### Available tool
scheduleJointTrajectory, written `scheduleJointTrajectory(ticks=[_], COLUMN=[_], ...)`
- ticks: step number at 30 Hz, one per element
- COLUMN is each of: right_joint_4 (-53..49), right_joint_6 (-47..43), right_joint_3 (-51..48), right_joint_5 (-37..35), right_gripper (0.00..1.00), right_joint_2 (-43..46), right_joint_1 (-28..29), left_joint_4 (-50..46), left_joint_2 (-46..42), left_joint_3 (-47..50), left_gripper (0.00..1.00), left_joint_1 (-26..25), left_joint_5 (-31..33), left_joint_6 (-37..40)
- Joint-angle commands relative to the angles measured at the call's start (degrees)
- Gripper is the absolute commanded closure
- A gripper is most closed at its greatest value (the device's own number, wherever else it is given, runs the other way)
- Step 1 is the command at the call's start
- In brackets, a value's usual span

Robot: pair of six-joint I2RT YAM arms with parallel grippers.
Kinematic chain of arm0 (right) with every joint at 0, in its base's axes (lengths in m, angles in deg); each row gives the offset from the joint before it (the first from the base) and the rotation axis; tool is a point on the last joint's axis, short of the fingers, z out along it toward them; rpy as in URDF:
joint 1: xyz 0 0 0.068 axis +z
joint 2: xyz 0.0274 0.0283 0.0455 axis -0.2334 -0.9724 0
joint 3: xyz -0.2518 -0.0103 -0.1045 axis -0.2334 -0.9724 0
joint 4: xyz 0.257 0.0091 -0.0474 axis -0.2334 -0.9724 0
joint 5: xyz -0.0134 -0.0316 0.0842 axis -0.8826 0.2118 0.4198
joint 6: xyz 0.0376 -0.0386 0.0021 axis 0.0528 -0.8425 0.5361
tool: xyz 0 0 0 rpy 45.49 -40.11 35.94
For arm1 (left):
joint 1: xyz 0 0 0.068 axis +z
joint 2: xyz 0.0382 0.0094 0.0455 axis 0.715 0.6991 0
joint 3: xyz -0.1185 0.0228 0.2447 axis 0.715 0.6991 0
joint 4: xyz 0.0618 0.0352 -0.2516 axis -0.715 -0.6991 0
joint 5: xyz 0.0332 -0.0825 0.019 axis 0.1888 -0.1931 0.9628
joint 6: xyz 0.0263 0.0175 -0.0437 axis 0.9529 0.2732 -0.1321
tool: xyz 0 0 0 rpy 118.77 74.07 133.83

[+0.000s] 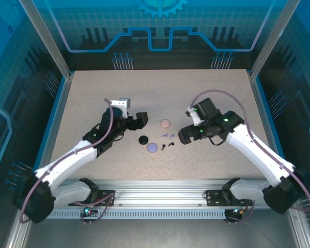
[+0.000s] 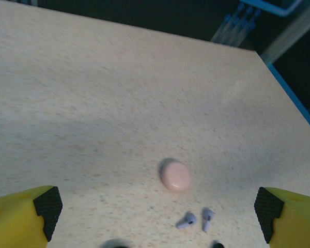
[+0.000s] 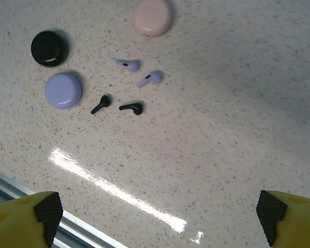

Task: Insert the wireless bluetooth earbuds into the charging case

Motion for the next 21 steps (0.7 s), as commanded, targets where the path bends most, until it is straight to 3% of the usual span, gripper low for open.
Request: scheduleJointTrajectory(ticks=[1, 9, 14, 21], right_joint_4=[-1.3, -0.9, -1.9, -3.6], right_joint_6=[1.1, 3.7, 5.8, 6.6], right_joint_3=[4.5, 11.1, 16.4, 24.4], right_joint_5=[-4.2, -5.7, -5.2, -5.2], right_gripper=[0.0, 0.0, 0.02, 0.05], right_joint_2=[-6.4, -20.2, -28.9, -40.0], right_joint_1=[4.7, 13.8, 18.2, 20.7], left_joint_4=[1.9, -4.5, -6.3, -6.9], left_joint_2=[-7.9, -25.1, -30.5, -31.3], left_joint_3=[4.3, 10.6, 11.2, 11.1], left_gripper=[0.01, 0.01, 0.01, 0.01], left_joint_1=[0.9, 1.0, 1.1, 1.1], left_joint_5=[12.3, 28.2, 31.6, 32.9], left_joint_6=[-0.8, -2.8, -2.0, -4.4])
